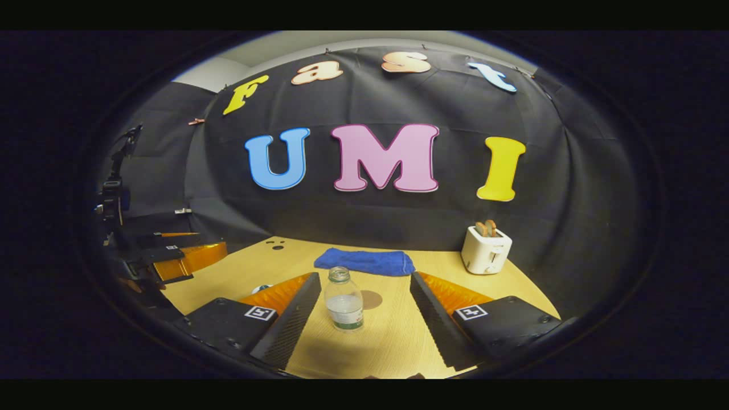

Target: Open the teacup lid with one hand, grasp the water bottle and pour water into the teacup with the other hand; after pouring, place the water bottle on the coaster and then close the teacup lid.

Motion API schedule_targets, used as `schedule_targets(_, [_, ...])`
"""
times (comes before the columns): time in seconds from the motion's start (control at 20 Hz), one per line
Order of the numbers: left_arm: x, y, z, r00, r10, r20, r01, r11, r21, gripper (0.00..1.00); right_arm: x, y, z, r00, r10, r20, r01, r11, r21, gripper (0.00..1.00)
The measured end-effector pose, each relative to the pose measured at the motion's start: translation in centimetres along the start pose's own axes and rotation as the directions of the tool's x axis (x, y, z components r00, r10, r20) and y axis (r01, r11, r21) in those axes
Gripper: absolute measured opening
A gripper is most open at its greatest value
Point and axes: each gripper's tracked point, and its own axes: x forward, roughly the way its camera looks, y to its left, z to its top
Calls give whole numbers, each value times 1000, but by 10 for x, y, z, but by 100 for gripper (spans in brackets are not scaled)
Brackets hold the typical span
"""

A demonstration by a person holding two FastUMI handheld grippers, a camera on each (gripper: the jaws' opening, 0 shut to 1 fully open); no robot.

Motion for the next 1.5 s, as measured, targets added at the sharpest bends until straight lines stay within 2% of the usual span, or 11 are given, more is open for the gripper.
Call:
schedule_targets(0.3, [15, -1, -24, 999, -1, -39, 1, 1000, -5, 95, 9, 8, -18, 998, 49, -30, -49, 999, 7, 98])
schedule_targets(0.45, [31, -2, -44, 998, -32, -59, 30, 998, -48, 95, 19, 13, -31, 997, 64, -49, -64, 998, 6, 98])
schedule_targets(0.65, [64, 17, -82, 995, 6, -97, -10, 999, -47, 93, 34, 20, -56, 994, 60, -87, -62, 998, -14, 98])
schedule_targets(0.7, [73, 20, -92, 994, 10, -109, -16, 998, -54, 91, 38, 20, -64, 994, 56, -97, -57, 998, -12, 98])
schedule_targets(0.85, [98, 26, -128, 989, 14, -145, -23, 998, -57, 77, 43, 22, -93, 987, 35, -155, -34, 999, 8, 98])
schedule_targets(0.95, [110, 29, -147, 987, 11, -161, -22, 998, -62, 72, 42, 29, -107, 982, 33, -185, -27, 999, 34, 98])
schedule_targets(1.1, [123, 29, -170, 983, -3, -182, -11, 997, -74, 69, 44, 37, -124, 977, 35, -208, -31, 999, 21, 98])
schedule_targets(1.25, [129, 26, -175, 984, -23, -176, 10, 997, -73, 64, 46, 43, -130, 976, 44, -211, -41, 999, 19, 98])
schedule_targets(1.5, [137, 25, -185, 982, -33, -188, 20, 997, -72, 61, 56, 45, -138, 977, 37, -209, -38, 999, 1, 98])
